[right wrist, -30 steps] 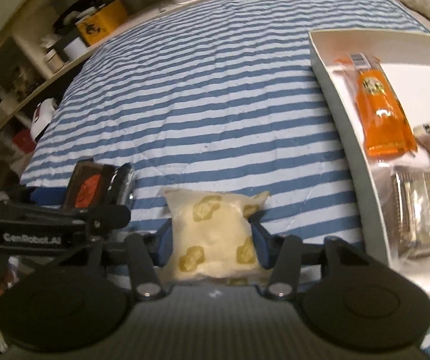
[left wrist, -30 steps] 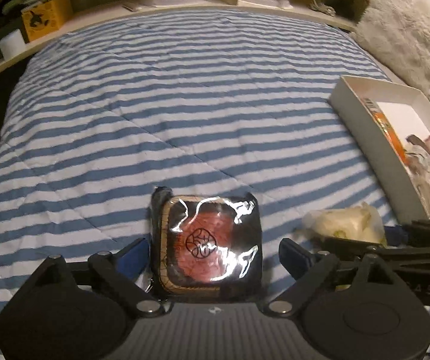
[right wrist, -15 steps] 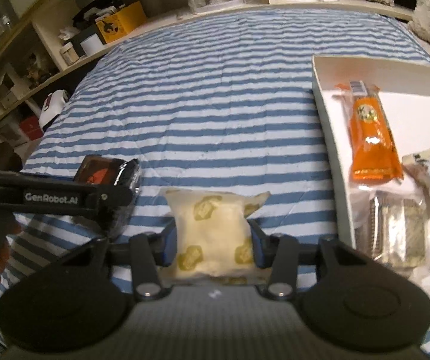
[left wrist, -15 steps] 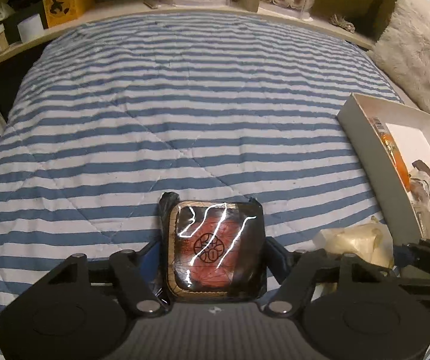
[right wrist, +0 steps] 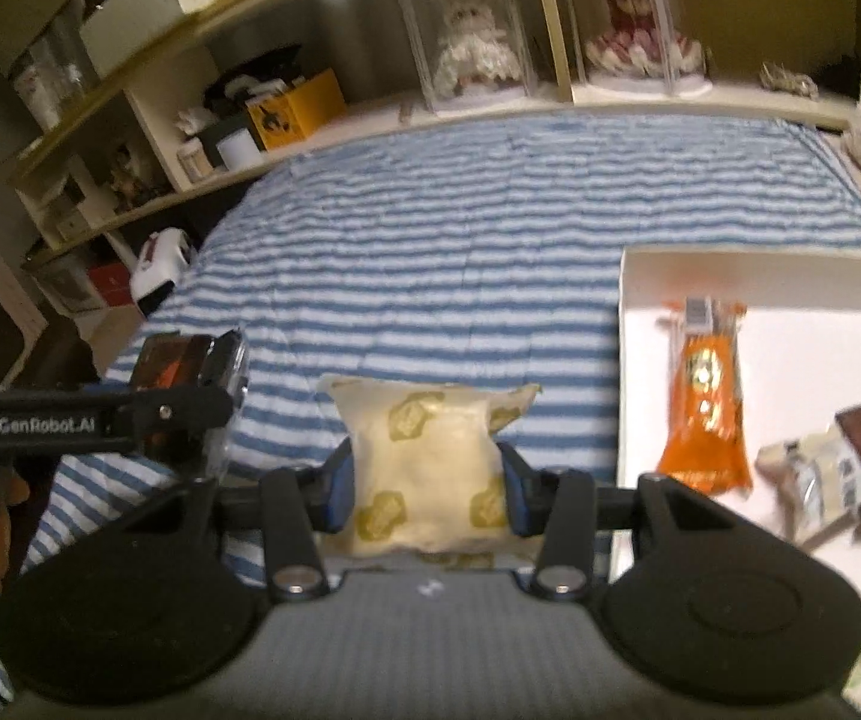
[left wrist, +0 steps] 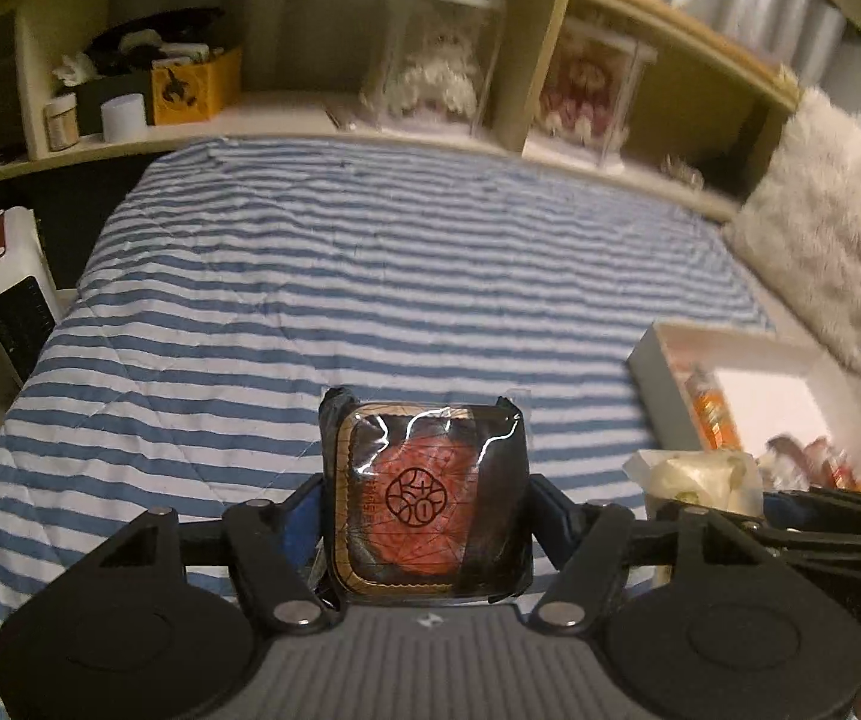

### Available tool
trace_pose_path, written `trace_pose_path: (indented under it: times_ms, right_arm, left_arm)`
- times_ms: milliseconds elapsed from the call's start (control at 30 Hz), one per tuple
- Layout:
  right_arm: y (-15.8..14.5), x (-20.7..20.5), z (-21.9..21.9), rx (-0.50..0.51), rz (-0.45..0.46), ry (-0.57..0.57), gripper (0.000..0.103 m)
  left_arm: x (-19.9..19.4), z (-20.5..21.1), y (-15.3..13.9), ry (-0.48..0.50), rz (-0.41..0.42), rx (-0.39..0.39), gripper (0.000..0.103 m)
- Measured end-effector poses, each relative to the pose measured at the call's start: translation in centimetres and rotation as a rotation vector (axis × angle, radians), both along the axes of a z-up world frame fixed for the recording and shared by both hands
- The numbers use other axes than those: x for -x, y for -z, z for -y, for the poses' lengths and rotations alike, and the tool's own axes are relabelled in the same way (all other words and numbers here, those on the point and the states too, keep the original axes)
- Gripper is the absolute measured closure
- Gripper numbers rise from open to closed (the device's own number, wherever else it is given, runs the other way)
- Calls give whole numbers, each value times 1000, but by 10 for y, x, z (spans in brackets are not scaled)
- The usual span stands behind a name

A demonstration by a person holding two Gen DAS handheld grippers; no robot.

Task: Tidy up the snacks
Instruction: 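Carry the boxed cake and pastry bag over the white tray with both tools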

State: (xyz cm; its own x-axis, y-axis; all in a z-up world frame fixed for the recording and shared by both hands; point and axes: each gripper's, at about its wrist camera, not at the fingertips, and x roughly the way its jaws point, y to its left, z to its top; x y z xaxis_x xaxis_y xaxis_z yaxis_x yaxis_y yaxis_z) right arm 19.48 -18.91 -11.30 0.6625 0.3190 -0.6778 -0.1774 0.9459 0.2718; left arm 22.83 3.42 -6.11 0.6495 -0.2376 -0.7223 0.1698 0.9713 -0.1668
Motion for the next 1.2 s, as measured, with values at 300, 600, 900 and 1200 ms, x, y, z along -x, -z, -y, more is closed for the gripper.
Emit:
trace_pose_path:
  times_ms: [300, 600, 900, 1200]
  right_arm:
    - [-34, 4, 26, -5, 86, -44, 50]
    - [-52, 6, 66, 5, 125, -43, 50]
    - [-56, 18, 126, 22, 137, 35, 50]
    - [-51, 29, 189, 24, 136, 117, 50]
  left_arm:
    - [16, 13, -24, -76, 62, 30, 33]
    - [19, 41, -48, -78, 116, 38, 33]
    - [13, 101, -53, -13, 114, 45, 33]
    - [6, 169, -55, 56, 118, 50, 33]
